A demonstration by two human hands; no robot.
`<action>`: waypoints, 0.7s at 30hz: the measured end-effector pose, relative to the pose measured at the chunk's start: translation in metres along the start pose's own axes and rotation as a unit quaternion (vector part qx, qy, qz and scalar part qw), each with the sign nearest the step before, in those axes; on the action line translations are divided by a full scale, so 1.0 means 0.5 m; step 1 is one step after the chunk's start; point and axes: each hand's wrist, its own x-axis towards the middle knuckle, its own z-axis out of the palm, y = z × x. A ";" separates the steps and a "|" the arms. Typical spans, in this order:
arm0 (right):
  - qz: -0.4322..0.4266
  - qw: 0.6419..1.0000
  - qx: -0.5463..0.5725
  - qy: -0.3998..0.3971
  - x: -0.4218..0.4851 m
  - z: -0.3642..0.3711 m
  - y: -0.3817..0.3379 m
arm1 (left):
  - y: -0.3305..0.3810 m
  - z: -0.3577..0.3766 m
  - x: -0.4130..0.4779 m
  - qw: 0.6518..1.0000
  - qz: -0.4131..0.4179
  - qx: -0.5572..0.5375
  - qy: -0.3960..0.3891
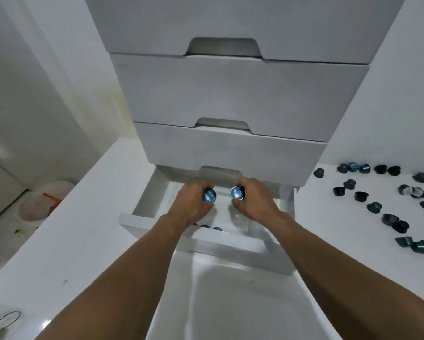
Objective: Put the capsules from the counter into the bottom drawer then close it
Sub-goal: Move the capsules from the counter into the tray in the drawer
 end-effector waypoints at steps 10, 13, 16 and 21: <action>0.049 0.994 -0.003 -0.095 0.006 0.070 0.084 | -0.051 0.110 0.089 0.987 0.036 -0.002 -0.155; 0.067 0.990 -0.025 -0.120 0.001 0.070 0.097 | -0.063 0.128 0.105 0.979 0.047 0.001 -0.198; 0.076 0.981 -0.057 -0.167 -0.002 0.076 0.110 | -0.073 0.150 0.119 0.969 0.051 -0.009 -0.240; 0.075 0.974 -0.094 -0.192 -0.001 0.087 0.119 | -0.078 0.179 0.137 0.959 0.070 -0.016 -0.276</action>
